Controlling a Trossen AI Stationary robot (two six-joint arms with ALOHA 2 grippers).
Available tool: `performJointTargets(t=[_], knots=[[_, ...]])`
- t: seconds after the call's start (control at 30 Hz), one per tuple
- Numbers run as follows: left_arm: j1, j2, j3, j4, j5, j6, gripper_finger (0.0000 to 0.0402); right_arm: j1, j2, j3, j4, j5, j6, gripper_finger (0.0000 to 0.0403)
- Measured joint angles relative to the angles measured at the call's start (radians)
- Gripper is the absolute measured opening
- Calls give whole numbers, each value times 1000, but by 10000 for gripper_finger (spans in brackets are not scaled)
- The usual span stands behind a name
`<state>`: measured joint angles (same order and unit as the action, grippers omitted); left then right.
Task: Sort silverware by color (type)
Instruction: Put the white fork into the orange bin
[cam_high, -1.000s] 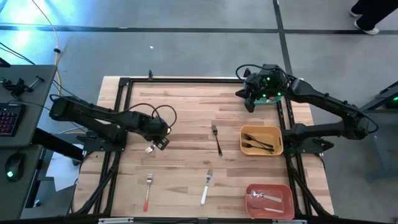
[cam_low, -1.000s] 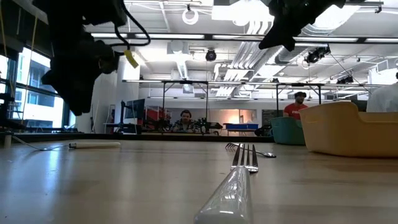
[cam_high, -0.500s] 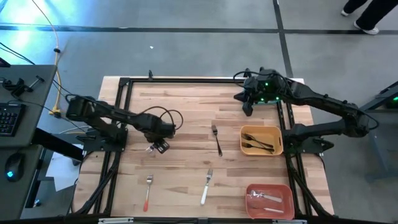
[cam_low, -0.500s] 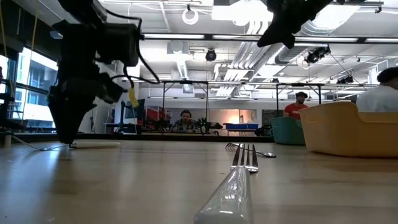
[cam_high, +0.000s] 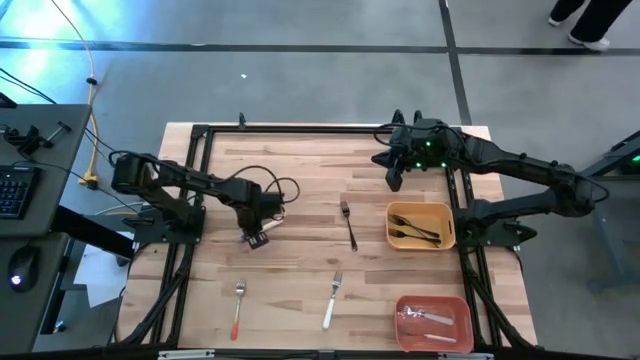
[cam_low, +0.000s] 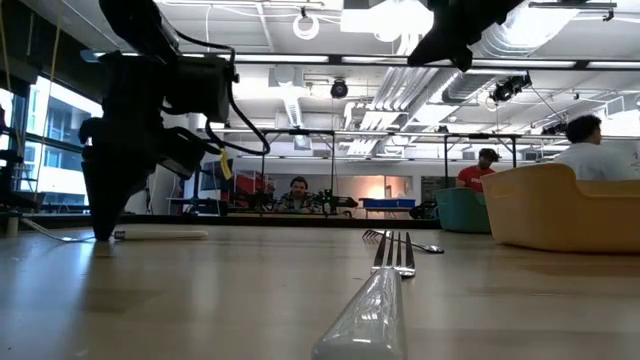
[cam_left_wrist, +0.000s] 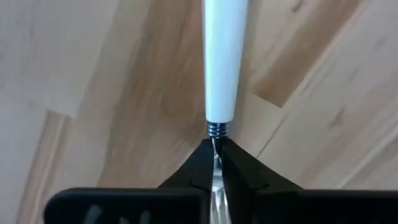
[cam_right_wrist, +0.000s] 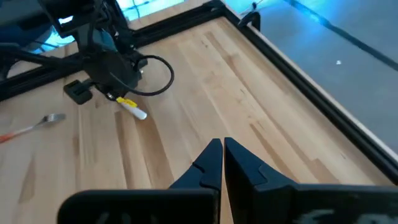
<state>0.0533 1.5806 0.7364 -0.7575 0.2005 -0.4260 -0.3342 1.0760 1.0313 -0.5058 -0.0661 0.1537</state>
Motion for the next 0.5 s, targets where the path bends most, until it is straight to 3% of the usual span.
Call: performJointTargets(t=[0.13, 0.3, 0.5], knots=[[38, -76, -23, 26, 37, 62, 6, 39, 0, 0, 25, 54, 59, 0], [105, -218, -91, 129, 173, 61, 0, 108, 0, 0, 47, 98, 173, 0], [157, -383, -146, 359, 295, -35, 0, 219, 53, 0, 120, 199, 343, 7]])
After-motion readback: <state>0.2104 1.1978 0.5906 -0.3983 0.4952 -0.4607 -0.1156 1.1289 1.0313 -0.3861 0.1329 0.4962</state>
